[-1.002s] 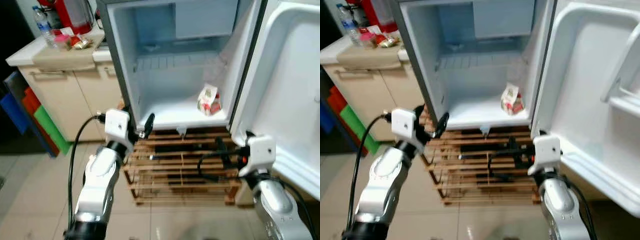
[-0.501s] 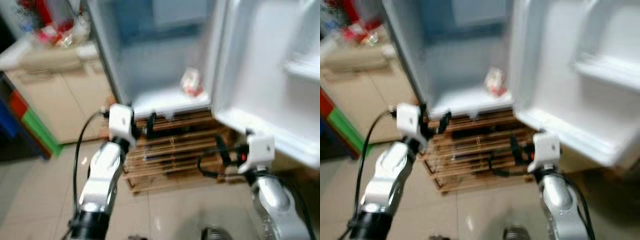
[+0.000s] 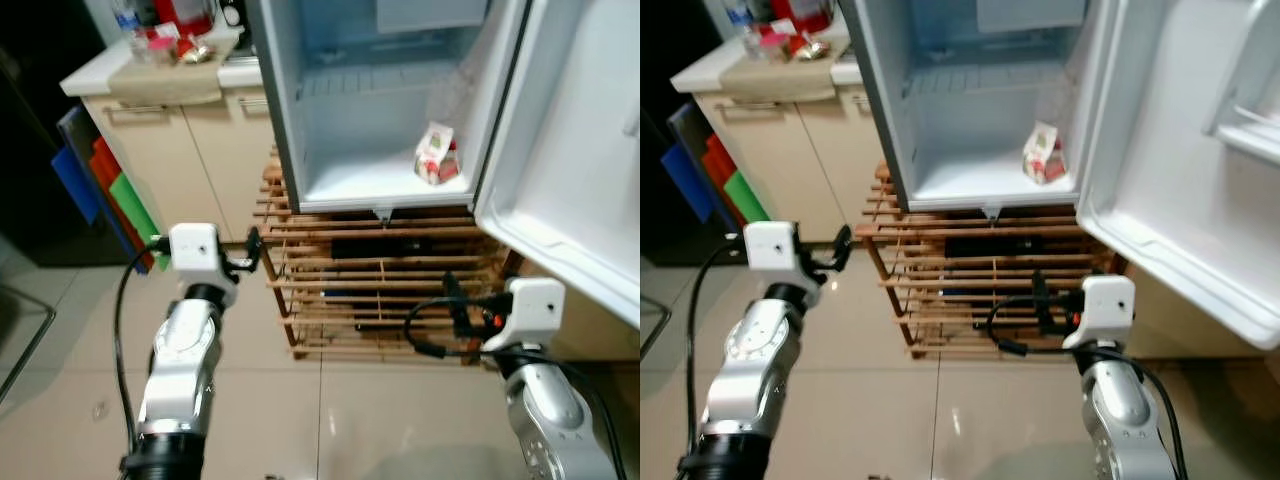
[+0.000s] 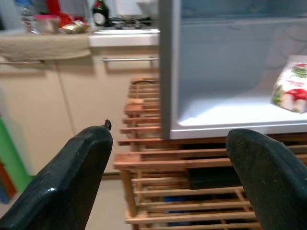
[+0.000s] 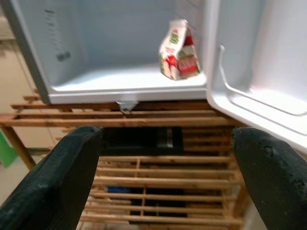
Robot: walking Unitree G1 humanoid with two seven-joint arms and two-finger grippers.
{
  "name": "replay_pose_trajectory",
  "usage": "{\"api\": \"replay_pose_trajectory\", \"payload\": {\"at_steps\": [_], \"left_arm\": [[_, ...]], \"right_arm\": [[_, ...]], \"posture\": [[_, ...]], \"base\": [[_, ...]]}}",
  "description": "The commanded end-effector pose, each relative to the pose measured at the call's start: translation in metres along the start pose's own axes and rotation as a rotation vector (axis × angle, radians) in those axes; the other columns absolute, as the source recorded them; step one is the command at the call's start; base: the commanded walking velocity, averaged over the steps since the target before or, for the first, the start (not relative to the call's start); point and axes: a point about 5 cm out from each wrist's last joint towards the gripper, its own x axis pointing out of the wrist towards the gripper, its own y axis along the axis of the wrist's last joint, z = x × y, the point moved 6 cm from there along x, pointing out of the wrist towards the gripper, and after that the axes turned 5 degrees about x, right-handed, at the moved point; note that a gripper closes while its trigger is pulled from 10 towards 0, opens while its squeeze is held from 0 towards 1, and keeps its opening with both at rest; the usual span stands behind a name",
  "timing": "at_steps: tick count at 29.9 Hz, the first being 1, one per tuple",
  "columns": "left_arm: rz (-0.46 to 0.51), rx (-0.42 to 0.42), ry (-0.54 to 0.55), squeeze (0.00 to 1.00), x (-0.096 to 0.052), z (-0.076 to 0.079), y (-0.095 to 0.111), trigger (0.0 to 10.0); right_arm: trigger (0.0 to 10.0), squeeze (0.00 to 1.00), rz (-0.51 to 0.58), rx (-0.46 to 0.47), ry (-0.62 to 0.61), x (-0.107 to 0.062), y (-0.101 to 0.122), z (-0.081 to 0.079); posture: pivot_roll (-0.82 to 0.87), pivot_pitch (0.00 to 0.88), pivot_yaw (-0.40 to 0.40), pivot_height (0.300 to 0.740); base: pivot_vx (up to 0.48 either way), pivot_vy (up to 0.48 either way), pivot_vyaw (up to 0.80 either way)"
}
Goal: Restocking fridge
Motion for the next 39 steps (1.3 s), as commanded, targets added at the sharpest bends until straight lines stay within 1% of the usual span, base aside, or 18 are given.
{"api": "replay_pose_trajectory", "payload": {"at_steps": [1, 6, 9, 11, 12, 13, 14, 16, 17, 18, 19, 20, 23, 26, 27, 29, 33, 39], "left_arm": [[0.041, 0.016, -0.014, 0.00, -0.001, -0.002, 0.010, 10.0], [0.055, 0.014, -0.055, 0.00, 0.002, 0.005, 0.015, 10.0], [0.052, 0.017, -0.080, 0.00, 0.004, 0.009, 0.015, 10.0], [0.046, 0.017, -0.087, 0.00, 0.008, 0.011, 0.014, 10.0], [0.046, 0.017, -0.087, 0.00, 0.008, 0.011, 0.014, 10.0], [0.015, 0.000, -0.079, 0.00, 0.013, 0.009, 0.009, 10.0], [-0.004, -0.011, -0.074, 0.00, 0.015, 0.009, 0.005, 10.0], [-0.041, -0.021, -0.067, 0.00, 0.017, 0.008, -0.002, 10.0], [-0.139, -0.017, -0.042, 0.00, 0.023, 0.002, -0.022, 10.0], [-0.139, -0.017, -0.042, 0.00, 0.023, 0.002, -0.022, 10.0], [-0.221, -0.002, -0.019, 0.00, 0.025, -0.004, -0.040, 10.0], [-0.260, -0.009, -0.006, 0.00, 0.024, -0.008, -0.050, 10.0], [-0.334, -0.001, 0.012, 0.00, 0.020, -0.017, -0.068, 10.0], [-0.455, 0.089, 0.022, 0.00, 0.011, -0.029, -0.096, 10.0], [-0.455, 0.089, 0.022, 0.00, 0.011, -0.029, -0.096, 10.0], [-0.594, 0.149, -0.003, 0.00, 0.000, -0.036, -0.124, 10.0], [-0.694, 0.180, -0.020, 0.00, -0.011, -0.042, -0.143, 10.0], [-0.716, 0.244, -0.052, 0.00, -0.016, -0.049, -0.150, 10.0]], "right_arm": [[10.0, 0.11, 0.000, -0.010, 0.011, 0.000, -0.002, 0.000], [10.0, 0.11, -0.045, -0.018, 0.021, -0.015, -0.018, 0.006], [10.0, 0.11, -0.134, -0.041, 0.050, -0.031, -0.041, 0.012], [10.0, 0.11, -0.269, -0.063, 0.059, -0.048, -0.072, 0.022], [10.0, 0.11, -0.269, -0.063, 0.059, -0.048, -0.072, 0.022], [10.0, 0.10, -0.401, -0.113, 0.001, -0.065, -0.102, 0.043], [10.0, 0.10, -0.442, -0.154, -0.043, -0.071, -0.111, 0.055], [10.0, 0.10, -0.478, -0.183, -0.086, -0.076, -0.118, 0.066], [10.0, 0.10, -0.544, -0.298, -0.260, -0.086, -0.126, 0.105], [10.0, 0.10, -0.544, -0.298, -0.260, -0.086, -0.126, 0.105], [10.0, 0.09, -0.546, -0.433, -0.423, -0.090, -0.118, 0.139], [10.0, 0.09, -0.533, -0.477, -0.519, -0.091, -0.108, 0.157], [10.0, 0.09, -0.493, -0.544, -0.668, -0.092, -0.086, 0.182], [10.0, 0.09, -0.393, -0.668, -0.741, -0.079, -0.050, 0.192], [10.0, 0.09, -0.393, -0.668, -0.741, -0.079, -0.050, 0.192], [10.0, 0.09, -0.256, -0.761, -0.786, -0.052, -0.009, 0.195], [10.0, 0.09, -0.134, -0.797, -0.812, -0.027, 0.026, 0.192], [10.0, 0.09, -0.041, -0.800, -0.845, -0.007, 0.062, 0.194]], "posture": [[-0.16, 0.000, 0.104, 0.740], [-0.17, 0.000, 0.121, 0.740], [-0.18, 0.000, 0.135, 0.740], [-0.20, 0.000, 0.147, 0.740], [-0.20, 0.000, 0.147, 0.740], [-0.20, 0.000, 0.149, 0.740], [-0.20, 0.000, 0.149, 0.740], [-0.20, 0.000, 0.149, 0.740], [-0.20, 0.000, 0.150, 0.740], [-0.20, 0.000, 0.150, 0.740], [-0.20, 0.000, 0.150, 0.740], [-0.21, 0.000, 0.151, 0.740], [-0.21, 0.000, 0.153, 0.740], [-0.21, 0.000, 0.153, 0.740], [-0.21, 0.000, 0.153, 0.740], [-0.20, 0.000, 0.156, 0.740], [-0.19, 0.000, 0.165, 0.740], [-0.17, 0.000, 0.164, 0.740]], "base": [[0.000, -0.480, 0.00], [0.000, -0.475, 0.00], [0.000, -0.472, 0.00], [0.000, -0.476, 0.00], [0.000, -0.472, 0.00], [0.000, -0.465, 0.00], [0.000, -0.465, 0.00], [0.000, -0.232, 0.00], [0.000, 0.000, 0.00], [0.000, 0.000, 0.00], [0.000, 0.000, 0.00], [0.000, 0.000, 0.00], [0.000, 0.000, 0.00], [0.000, 0.000, 0.00], [0.000, 0.000, 0.00], [0.000, 0.000, 0.00], [0.000, 0.000, 0.00], [0.000, 0.000, 0.00]]}}
